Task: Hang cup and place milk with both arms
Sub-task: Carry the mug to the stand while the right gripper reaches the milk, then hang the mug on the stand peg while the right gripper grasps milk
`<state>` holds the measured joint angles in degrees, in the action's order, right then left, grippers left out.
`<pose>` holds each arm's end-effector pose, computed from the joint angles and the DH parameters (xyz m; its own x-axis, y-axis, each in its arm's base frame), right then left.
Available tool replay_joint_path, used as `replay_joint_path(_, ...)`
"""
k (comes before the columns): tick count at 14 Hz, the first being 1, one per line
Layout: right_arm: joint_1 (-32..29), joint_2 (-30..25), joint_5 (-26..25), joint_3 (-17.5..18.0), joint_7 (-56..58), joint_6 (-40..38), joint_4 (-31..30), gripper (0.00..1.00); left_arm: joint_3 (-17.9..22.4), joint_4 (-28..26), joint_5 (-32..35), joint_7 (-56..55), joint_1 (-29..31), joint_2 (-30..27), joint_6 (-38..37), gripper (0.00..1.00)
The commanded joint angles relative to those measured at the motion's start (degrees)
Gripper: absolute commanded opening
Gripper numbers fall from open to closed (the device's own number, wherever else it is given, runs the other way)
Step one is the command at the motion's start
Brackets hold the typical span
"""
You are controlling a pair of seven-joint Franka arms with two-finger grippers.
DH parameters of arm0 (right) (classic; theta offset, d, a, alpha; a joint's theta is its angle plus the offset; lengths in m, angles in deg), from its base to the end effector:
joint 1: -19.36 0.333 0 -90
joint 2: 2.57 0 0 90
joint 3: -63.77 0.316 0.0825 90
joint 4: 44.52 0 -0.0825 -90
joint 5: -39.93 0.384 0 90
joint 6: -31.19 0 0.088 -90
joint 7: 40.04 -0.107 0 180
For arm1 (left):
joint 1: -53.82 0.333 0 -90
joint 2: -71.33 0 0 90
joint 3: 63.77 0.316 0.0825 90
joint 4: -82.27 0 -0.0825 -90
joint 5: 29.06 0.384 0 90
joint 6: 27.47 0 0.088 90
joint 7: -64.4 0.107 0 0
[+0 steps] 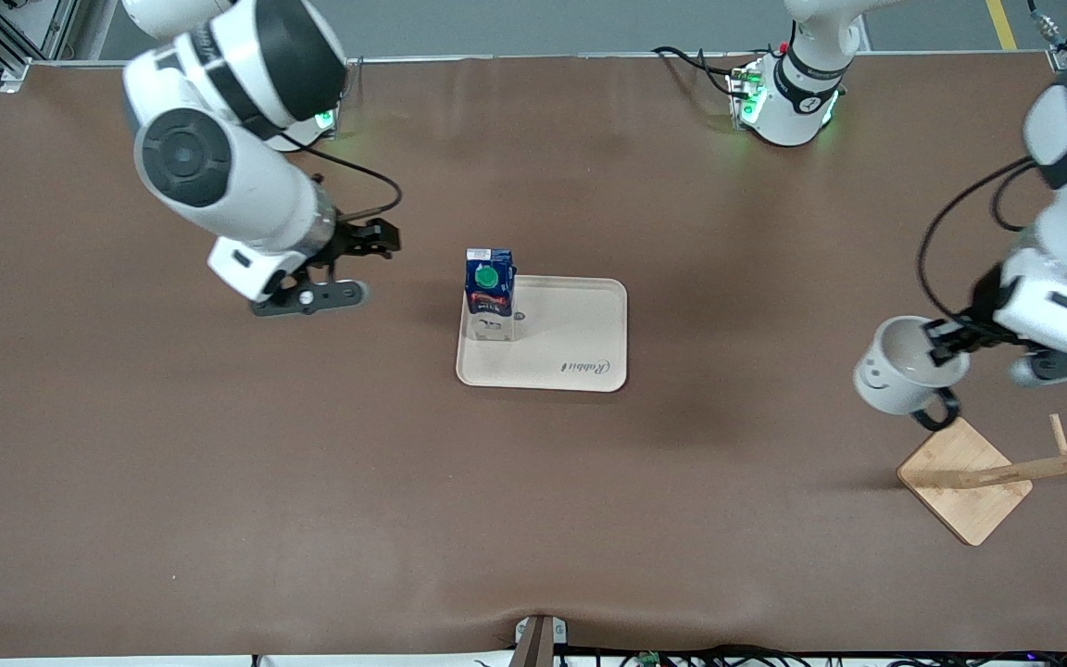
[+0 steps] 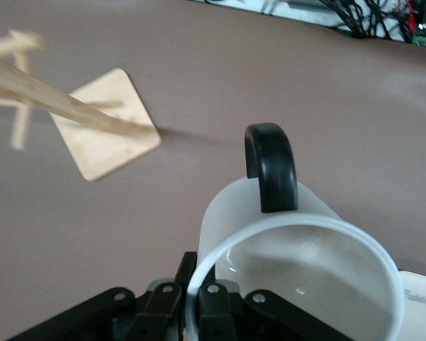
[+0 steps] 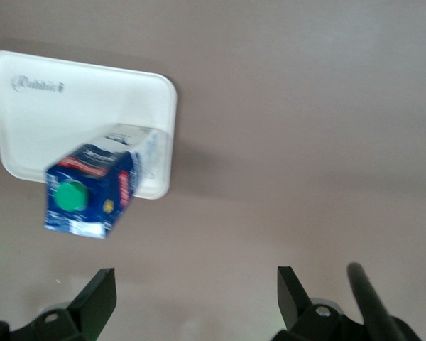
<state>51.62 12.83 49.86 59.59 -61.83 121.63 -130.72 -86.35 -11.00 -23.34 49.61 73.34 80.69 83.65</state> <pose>0.5379 0.3132 0.4989 0.9671 0.0976 -0.2348 0.0839 -0.9942 -0.0675 0.6261 -0.0106 0.5423 0.9694 0.1830 0.1637 0.1844 -0.9828 0.0068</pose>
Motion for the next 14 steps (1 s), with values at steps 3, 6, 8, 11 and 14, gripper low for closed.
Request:
replay_joint_path(3, 6.84, 5.25, 0.89, -0.66, -5.71, 6.49, 0.68, 1.0, -0.62, 7.66, -0.45, 8.27, 6.48, 4.78, -1.52, 0.0)
replay_joint_path(6, 9.57, 7.89, 0.89, -0.74, -7.02, 9.04, 0.59, 1.0, -0.62, 8.11, -2.72, 12.32, 9.39, 6.27, -1.43, 0.0)
replay_joint_path(8, 10.71, 9.3, 0.89, -0.74, -7.65, 10.63, 0.59, 1.0, -0.62, 9.42, -4.4, 12.33, 9.66, 7.5, -1.26, 0.0)
replay_joint_path(11, 12.38, 10.97, 0.8, -0.74, -8.26, 11.77, 0.5, 1.0, -0.62, 10.73, -4.93, 12.51, 10.18, 9.26, -0.55, 0.0)
replay_joint_path(14, 13.79, 12.38, 0.62, -0.74, -11.07, 14.58, -0.11, 1.0, -0.63, 12.06, -6.68, 12.51, 10.18, 11.28, 0.58, 0.0)
